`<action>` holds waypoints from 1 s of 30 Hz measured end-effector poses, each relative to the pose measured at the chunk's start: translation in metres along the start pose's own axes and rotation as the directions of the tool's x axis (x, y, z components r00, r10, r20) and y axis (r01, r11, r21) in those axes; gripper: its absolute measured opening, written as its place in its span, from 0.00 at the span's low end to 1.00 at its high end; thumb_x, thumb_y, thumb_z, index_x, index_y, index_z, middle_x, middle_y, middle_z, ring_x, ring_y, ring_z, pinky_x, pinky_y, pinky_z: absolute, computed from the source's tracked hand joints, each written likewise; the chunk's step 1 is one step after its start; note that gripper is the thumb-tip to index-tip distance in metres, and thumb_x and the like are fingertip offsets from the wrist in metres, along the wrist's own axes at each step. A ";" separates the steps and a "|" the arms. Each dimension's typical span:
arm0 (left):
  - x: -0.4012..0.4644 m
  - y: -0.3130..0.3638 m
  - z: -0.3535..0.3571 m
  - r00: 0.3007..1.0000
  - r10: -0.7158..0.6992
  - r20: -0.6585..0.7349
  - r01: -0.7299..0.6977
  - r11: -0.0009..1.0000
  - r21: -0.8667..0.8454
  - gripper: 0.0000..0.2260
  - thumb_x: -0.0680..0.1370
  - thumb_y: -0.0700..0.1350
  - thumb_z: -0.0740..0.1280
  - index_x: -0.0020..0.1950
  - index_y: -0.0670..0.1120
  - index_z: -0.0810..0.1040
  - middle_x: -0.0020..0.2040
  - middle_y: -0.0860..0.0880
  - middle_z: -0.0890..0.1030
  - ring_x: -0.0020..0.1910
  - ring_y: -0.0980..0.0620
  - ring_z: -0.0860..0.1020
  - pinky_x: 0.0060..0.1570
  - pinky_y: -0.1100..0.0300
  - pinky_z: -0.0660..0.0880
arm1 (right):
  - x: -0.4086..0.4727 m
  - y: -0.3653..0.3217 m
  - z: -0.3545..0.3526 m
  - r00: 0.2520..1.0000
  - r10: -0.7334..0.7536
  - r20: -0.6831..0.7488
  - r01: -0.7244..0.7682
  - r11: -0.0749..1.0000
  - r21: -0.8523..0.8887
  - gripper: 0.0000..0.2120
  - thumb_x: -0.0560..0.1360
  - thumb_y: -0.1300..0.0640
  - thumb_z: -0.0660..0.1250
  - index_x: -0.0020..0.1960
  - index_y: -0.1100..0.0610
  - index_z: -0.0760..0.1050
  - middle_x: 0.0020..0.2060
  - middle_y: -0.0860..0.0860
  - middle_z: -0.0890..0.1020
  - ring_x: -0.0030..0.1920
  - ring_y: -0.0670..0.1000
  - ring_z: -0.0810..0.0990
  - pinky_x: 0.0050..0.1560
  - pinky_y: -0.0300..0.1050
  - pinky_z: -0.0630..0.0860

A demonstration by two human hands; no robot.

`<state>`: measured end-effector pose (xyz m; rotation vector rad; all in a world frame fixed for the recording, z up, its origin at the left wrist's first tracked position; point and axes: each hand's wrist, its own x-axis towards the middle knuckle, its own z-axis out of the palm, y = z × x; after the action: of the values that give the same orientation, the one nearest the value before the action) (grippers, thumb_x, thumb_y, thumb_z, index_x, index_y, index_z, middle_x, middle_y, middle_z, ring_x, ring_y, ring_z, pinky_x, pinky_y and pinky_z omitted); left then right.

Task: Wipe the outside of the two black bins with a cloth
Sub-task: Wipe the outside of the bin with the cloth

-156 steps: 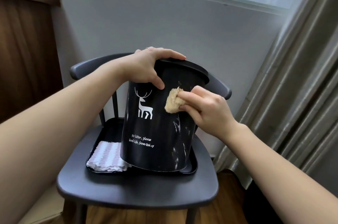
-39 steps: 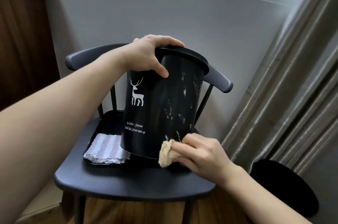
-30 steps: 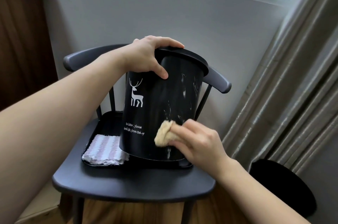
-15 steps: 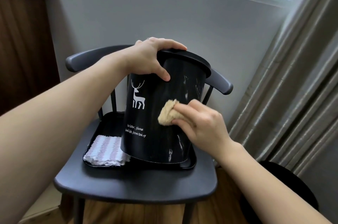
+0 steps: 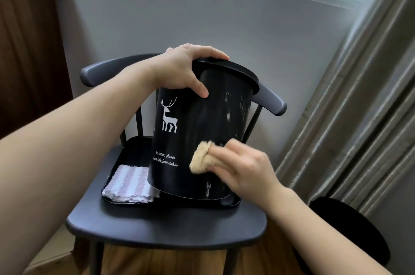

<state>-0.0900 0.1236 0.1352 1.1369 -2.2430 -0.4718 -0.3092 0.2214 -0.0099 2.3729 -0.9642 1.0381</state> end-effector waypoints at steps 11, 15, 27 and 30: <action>0.002 -0.006 0.002 1.000 0.011 -0.016 -0.011 0.999 -0.041 0.36 0.62 0.47 0.77 0.67 0.70 0.75 0.63 0.59 0.80 0.68 0.42 0.74 0.71 0.44 0.70 | 0.013 0.010 -0.002 0.998 0.048 -0.051 -0.054 0.991 -0.122 0.12 0.78 0.48 0.68 0.57 0.53 0.83 0.37 0.50 0.77 0.34 0.52 0.77 0.27 0.48 0.76; 0.006 -0.004 0.004 1.000 0.012 0.000 -0.012 0.999 -0.047 0.35 0.62 0.47 0.77 0.64 0.75 0.74 0.63 0.60 0.80 0.67 0.42 0.73 0.70 0.44 0.71 | -0.010 0.008 0.003 0.997 -0.056 0.054 0.060 0.995 -0.079 0.11 0.78 0.49 0.70 0.56 0.53 0.83 0.38 0.50 0.78 0.35 0.51 0.78 0.28 0.47 0.76; 0.019 -0.013 0.000 0.999 -0.032 -0.029 0.031 0.998 -0.049 0.34 0.69 0.40 0.79 0.64 0.73 0.76 0.62 0.60 0.80 0.66 0.46 0.76 0.68 0.45 0.73 | -0.022 0.021 0.007 1.000 -0.023 0.014 0.024 0.998 -0.050 0.12 0.78 0.50 0.70 0.57 0.55 0.83 0.39 0.51 0.78 0.35 0.52 0.78 0.29 0.47 0.77; 0.020 -0.011 0.001 0.999 -0.035 -0.025 0.034 0.998 -0.048 0.34 0.69 0.40 0.79 0.64 0.73 0.76 0.61 0.61 0.81 0.65 0.48 0.77 0.68 0.46 0.73 | -0.041 0.020 0.010 0.981 -0.126 0.145 0.127 0.992 0.000 0.11 0.78 0.51 0.70 0.56 0.55 0.83 0.39 0.50 0.78 0.36 0.51 0.77 0.30 0.47 0.76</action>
<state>-0.0933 0.1013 0.1351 1.1523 -2.1816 -0.5192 -0.3390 0.2199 -0.0464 2.4933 -0.8514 0.8227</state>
